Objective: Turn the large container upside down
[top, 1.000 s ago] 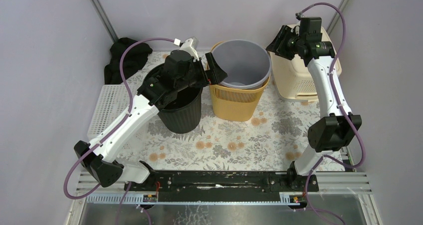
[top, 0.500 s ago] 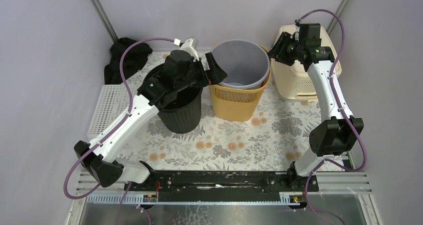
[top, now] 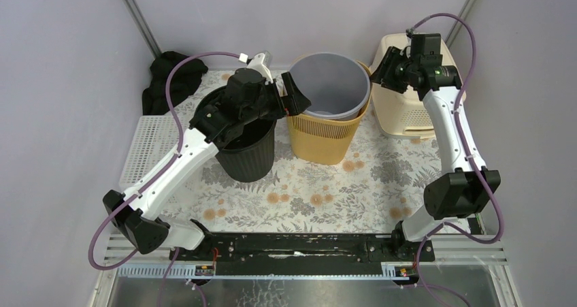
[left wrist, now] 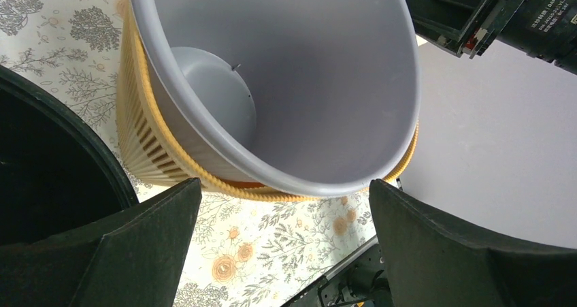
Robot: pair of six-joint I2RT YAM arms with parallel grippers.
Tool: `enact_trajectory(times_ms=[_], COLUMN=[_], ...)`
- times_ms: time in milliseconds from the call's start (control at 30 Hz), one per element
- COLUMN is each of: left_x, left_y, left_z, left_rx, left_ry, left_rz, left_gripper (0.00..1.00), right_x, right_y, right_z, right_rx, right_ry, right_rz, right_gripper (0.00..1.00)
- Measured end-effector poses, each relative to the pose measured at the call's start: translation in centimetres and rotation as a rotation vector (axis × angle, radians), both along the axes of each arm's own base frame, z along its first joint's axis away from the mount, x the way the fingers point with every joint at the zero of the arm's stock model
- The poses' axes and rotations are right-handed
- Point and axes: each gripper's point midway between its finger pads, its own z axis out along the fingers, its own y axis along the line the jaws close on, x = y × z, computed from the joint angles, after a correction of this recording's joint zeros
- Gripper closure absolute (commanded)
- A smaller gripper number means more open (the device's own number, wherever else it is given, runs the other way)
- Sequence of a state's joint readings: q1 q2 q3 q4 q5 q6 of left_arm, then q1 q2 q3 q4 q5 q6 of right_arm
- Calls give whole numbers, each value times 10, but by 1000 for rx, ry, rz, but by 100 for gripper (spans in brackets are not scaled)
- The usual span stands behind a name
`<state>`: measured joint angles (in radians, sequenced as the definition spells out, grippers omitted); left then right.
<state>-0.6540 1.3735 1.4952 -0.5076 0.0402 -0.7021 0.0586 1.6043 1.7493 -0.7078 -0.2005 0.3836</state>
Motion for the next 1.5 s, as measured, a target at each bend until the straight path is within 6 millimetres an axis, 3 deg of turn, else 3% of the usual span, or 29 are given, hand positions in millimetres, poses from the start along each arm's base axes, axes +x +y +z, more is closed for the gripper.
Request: enact_trajectory(times_ms=[333,533,833,1033,1233,1333,1500], left_x=[0,5,19,27,45,54,65], left_y=[-1,-4,-2,3,-6,-10,-12], left_z=[-2,-5,1,22,50,48,24], left_rx=[3,16,24,13,5,29,105], left_ry=[3,4,-15,-52,-114,-118,-78], left_rz=[-2,-6,6,21,17,17,26], left_gripper=[0,0,0,0,6,9,9], right_x=[-20,-42,-61,-59,-56,-50,-37], right_y=[-11,-16,-21,-21,-16,-12,-7], right_z=[-3,-2,7,34,66,84,88], right_rx=[-32,-49,-71,-65,-37,-21,-15], right_ry=[15,38,40,-21,-99,-141,-133], right_rz=[-34,-44,-59,-63,-46,-27,-2], right_gripper=[47,48,37,46,58,58,58])
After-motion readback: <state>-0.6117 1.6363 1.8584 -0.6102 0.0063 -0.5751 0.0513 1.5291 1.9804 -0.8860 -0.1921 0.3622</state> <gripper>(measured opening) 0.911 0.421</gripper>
